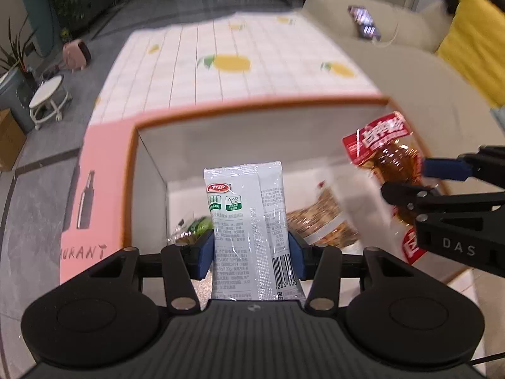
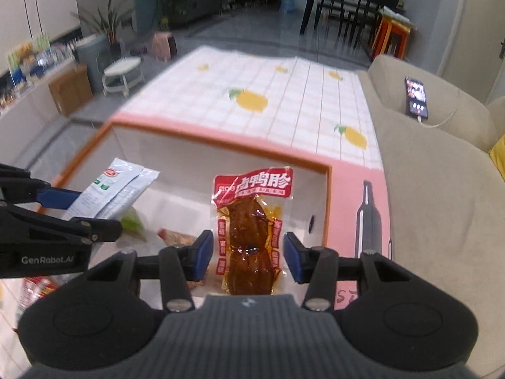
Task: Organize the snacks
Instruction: 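Carry both packs over the orange box and open both tools to drop them, then withdraw both tools from the box toward the remaining snacks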
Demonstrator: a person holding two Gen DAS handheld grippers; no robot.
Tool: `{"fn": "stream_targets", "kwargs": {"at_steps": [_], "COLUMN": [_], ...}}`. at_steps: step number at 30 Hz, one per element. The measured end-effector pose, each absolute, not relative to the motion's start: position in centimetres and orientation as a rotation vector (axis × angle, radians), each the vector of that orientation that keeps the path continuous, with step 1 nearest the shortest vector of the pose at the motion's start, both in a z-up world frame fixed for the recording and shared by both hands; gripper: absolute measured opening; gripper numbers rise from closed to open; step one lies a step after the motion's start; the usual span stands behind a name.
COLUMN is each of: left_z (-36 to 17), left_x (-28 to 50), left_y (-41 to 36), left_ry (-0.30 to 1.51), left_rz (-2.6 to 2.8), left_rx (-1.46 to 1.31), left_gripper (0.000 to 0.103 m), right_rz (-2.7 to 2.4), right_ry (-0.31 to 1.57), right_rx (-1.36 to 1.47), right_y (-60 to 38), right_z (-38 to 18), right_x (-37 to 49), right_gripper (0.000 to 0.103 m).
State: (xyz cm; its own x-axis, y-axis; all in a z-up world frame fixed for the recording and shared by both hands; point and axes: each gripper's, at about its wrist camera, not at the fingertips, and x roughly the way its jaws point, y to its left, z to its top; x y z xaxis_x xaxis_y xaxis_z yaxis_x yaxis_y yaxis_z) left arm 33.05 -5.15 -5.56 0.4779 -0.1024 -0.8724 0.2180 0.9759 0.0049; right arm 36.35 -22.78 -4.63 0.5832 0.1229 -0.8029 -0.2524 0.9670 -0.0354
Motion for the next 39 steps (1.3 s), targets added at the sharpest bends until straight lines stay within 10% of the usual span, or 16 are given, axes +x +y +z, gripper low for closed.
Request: {"fn": "stream_targets", "kwargs": {"at_steps": [23, 39], "left_z": [-9.5, -8.2], "left_x": [37.5, 36.9], "left_y": [-7.9, -7.3], "left_ry": [1.142, 1.084], "left_rz": [-0.157, -0.162], "left_rx": [0.287, 0.281], "left_gripper": [0.057, 0.076], "right_rz": [0.17, 0.17], "right_ry": [1.074, 1.054], "right_rx": [-0.336, -0.336], "right_y": [-19.3, -19.4], "right_z": [-10.0, -9.0], "right_x": [41.1, 40.7], "right_gripper": [0.05, 0.057]}}
